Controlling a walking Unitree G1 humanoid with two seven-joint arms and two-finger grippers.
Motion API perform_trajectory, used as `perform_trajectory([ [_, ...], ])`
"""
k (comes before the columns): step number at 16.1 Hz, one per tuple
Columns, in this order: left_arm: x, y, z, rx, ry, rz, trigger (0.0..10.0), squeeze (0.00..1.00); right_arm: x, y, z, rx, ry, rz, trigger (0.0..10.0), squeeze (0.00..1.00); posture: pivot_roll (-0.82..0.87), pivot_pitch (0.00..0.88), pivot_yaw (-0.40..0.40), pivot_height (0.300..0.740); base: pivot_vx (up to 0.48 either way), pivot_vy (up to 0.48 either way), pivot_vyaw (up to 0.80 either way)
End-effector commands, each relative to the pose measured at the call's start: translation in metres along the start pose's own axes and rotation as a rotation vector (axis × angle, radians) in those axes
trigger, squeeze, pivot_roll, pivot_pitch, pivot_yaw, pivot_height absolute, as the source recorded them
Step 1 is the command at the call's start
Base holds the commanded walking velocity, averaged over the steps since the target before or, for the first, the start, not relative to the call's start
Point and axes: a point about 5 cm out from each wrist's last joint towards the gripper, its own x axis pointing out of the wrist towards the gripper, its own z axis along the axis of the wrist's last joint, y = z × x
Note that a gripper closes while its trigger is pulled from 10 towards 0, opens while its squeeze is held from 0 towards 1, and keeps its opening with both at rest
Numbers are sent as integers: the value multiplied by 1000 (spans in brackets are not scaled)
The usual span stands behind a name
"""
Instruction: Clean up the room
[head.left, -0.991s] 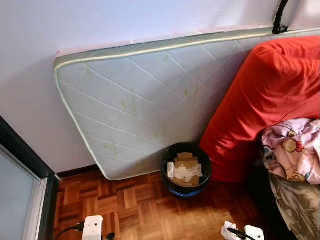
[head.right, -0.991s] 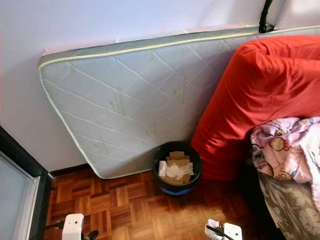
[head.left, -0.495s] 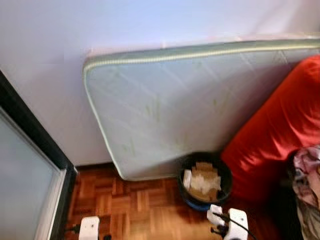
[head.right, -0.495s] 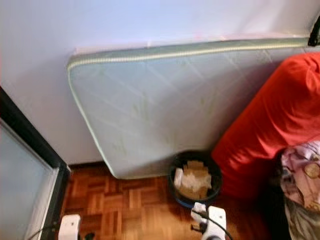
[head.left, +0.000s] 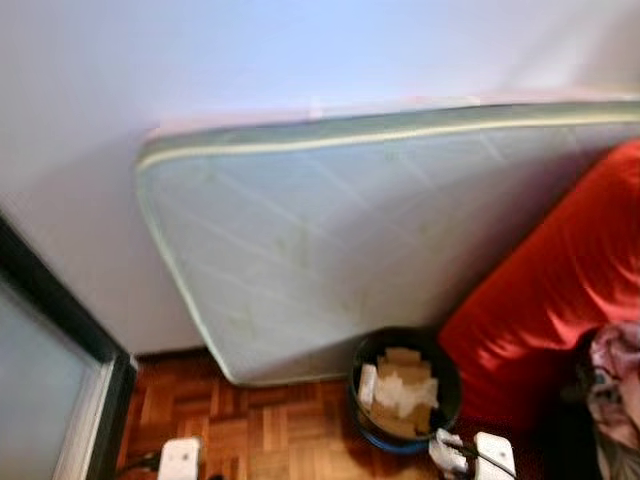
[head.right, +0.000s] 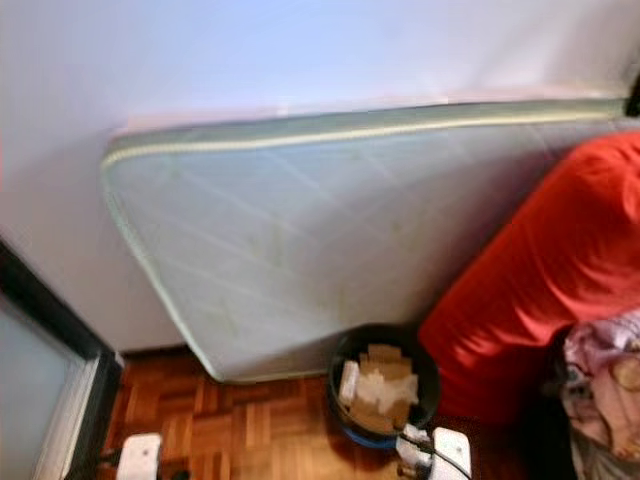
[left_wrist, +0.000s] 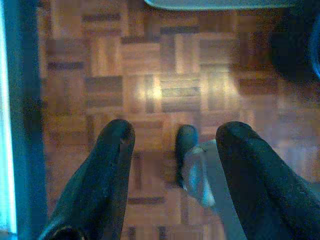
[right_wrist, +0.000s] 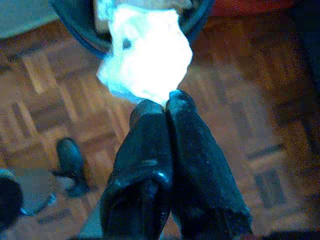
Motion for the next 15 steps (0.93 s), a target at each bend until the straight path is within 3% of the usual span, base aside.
perform_trajectory([
  [1, 0, -4, -1, -2, 3, -9, 10000, 0, -3, -12, -6, 8, 20, -32, 10000, 0, 79, 63, -9, 740, 296, 0, 0],
  [11, -1, -2, -3, 0, 4, -7, 10000, 0, -4, -6, -15, 11, 29, -17, 10000, 0, 80, 75, -11, 740, 294, 0, 0],
  [15, 3, -11, 19, 3, -105, -58, 10000, 0, -1, -3, 4, 1, -48, 39, 10000, 0, 81, 82, -12, 740, 63, 0, 0],
])
